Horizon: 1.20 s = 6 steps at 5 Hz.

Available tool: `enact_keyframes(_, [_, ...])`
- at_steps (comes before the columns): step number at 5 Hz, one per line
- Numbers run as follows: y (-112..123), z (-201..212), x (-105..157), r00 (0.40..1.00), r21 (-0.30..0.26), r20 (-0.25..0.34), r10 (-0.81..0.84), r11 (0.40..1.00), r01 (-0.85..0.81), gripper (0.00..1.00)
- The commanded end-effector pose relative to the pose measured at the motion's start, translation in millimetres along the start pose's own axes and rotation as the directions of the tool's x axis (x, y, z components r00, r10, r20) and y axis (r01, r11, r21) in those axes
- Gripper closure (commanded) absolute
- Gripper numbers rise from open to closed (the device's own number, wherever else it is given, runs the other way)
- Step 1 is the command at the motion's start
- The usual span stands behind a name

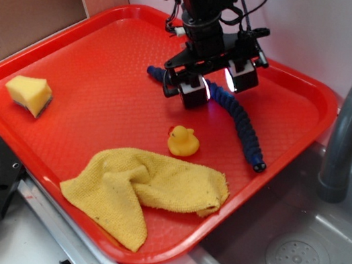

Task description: Grab the blue rope.

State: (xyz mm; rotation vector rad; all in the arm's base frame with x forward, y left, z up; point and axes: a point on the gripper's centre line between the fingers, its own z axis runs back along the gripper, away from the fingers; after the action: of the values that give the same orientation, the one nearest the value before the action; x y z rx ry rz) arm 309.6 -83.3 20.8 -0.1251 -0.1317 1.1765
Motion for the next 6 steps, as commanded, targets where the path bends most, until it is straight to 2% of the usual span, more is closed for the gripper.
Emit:
enact_keyframes(1, [4,-5,2,0.993,0.113,0.005,0.12,0.986,-0.12,1.0])
enact_keyframes(2, [5,0,-1,0.998,0.138,0.012,0.06,0.989,-0.061,1.0])
enact_keyframes(3, [8,50,12,0.99,0.07,-0.021,-0.142,0.987,0.143,1.0])
enact_keyframes(4, [13,100,19,0.924,-0.019,-0.062,-0.378,0.926,0.377,1.0])
enact_keyframes(5, [21,152,14,0.801,-0.068,-0.094,-0.591,0.807,0.587,1.0])
enact_keyframes(6, [47,206,13,0.665,-0.125,-0.045,-0.746,0.664,0.737,1.0])
